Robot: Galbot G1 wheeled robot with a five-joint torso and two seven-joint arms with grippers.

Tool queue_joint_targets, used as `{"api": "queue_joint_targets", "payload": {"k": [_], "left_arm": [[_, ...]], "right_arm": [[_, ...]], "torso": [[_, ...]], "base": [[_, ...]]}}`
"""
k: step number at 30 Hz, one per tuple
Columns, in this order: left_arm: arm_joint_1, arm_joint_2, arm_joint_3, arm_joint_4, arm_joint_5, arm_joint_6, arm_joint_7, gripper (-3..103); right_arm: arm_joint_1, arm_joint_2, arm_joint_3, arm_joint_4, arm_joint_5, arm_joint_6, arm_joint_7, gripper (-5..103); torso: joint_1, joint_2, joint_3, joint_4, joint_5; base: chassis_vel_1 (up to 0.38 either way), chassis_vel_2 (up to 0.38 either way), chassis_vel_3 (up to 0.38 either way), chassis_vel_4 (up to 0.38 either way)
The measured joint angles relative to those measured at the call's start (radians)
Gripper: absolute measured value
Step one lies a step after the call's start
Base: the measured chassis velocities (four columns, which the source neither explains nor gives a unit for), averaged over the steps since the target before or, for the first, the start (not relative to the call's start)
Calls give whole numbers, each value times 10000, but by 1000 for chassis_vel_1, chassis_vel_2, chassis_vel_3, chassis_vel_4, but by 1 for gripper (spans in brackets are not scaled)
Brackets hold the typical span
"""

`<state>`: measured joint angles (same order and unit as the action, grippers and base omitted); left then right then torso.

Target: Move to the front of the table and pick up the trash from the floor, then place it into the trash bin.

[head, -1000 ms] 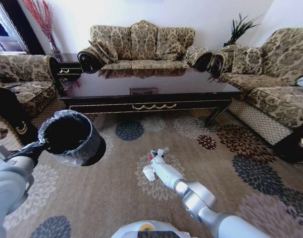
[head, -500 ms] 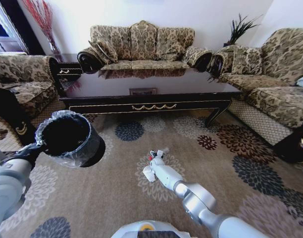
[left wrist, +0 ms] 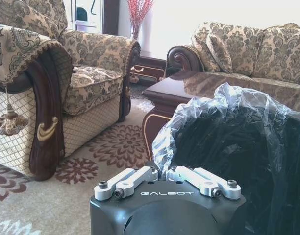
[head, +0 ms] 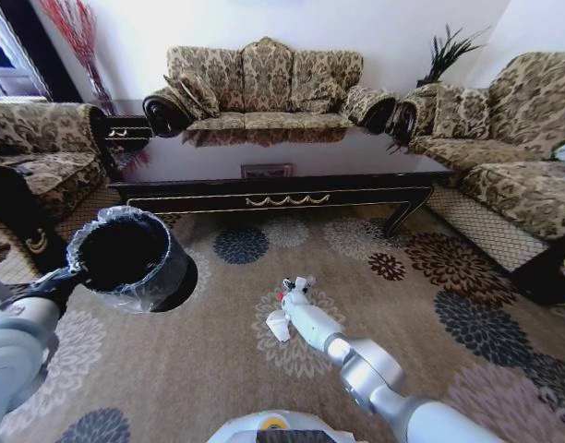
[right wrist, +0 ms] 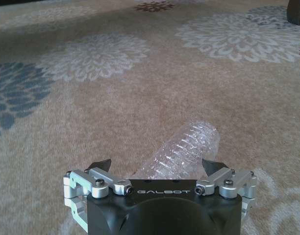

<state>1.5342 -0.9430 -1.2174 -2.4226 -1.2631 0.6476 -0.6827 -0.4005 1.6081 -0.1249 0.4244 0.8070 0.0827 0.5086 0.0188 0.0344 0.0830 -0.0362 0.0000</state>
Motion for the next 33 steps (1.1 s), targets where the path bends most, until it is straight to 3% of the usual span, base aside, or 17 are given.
{"api": "queue_joint_targets", "payload": {"k": [8,13,17,19,20,24,30,33], "left_arm": [[101,-7,-114,-123,-62,5,-2,4],[188,-110,-138,-201,-80,16,-6,4],[221,-171,-139,-230,-64,17,-6,4],[336,-192,-278,-302,-67,17,-6,4],[336,-192,-278,-302,-67,17,-6,4],[392,-176,-381,-305,-114,17,-5,4],[268,-185,-91,-242,-31,17,-6,4],[145,-232,356,-94,182,17,-12,4]], "right_arm": [[-151,1,58,-174,-311,-30,2,102],[-390,1,3,-166,-606,-200,64,83],[-521,1,-69,-59,-726,-249,103,77],[-740,0,-196,385,-834,-343,277,56],[-740,0,-196,385,-834,-343,277,56],[-1088,-110,-408,1111,-1328,-509,433,38],[-1579,-599,-565,2367,-1650,-718,730,27],[-2063,-1425,-753,4177,-2102,-788,977,27]], "torso": [[0,-1,0,-1,0],[0,0,0,-1,0],[0,0,0,0,0],[0,0,0,-1,0],[0,0,0,-1,0],[0,0,0,1,0],[0,0,0,0,1],[0,0,0,-1,0]], "base": [[0,0,0,0],[0,0,0,0],[0,0,0,0],[0,0,0,0],[0,0,0,0],[0,0,0,0],[0,0,0,0],[0,0,0,0]]}}
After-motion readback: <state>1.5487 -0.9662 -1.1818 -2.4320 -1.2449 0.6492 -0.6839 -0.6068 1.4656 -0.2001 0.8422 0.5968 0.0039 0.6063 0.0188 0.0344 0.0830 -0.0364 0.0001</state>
